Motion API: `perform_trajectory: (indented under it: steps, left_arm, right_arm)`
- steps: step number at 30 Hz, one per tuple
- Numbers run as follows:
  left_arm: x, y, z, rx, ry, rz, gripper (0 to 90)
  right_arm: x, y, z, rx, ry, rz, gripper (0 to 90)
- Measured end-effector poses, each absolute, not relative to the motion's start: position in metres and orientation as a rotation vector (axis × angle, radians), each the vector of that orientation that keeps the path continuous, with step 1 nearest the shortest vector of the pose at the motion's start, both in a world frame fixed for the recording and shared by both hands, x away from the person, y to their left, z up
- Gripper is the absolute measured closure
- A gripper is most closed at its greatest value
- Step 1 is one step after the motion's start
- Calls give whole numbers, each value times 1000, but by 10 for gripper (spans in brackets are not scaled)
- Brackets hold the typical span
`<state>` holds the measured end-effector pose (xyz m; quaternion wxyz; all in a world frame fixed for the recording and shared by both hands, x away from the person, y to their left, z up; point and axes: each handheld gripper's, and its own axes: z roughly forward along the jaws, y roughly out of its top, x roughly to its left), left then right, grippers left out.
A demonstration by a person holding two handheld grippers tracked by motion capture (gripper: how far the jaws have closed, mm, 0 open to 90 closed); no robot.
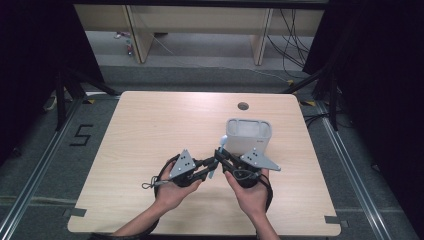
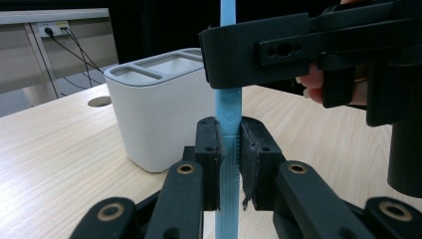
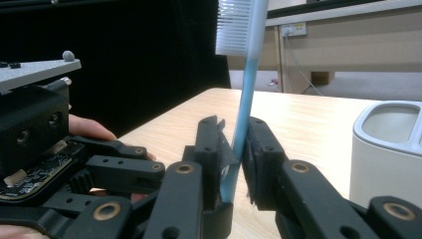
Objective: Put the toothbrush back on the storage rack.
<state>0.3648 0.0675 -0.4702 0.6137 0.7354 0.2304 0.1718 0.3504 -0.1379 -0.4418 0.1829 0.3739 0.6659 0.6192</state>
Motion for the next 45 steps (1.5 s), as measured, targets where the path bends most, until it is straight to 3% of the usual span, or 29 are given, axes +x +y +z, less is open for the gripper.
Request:
perform_trajectory:
  steps: [14, 29, 45]
  left_arm:
    - [365, 65, -469, 1683, 535, 381, 781]
    - [368, 82, -468, 1769, 512, 423, 471]
    - [369, 146, -481, 1706, 691, 482, 401]
  right_arm:
    - [349, -139, -439, 1045, 1879, 1729, 858]
    - [350, -148, -434, 1022, 1873, 1629, 859]
    - [350, -163, -432, 1041, 1830, 1589, 859]
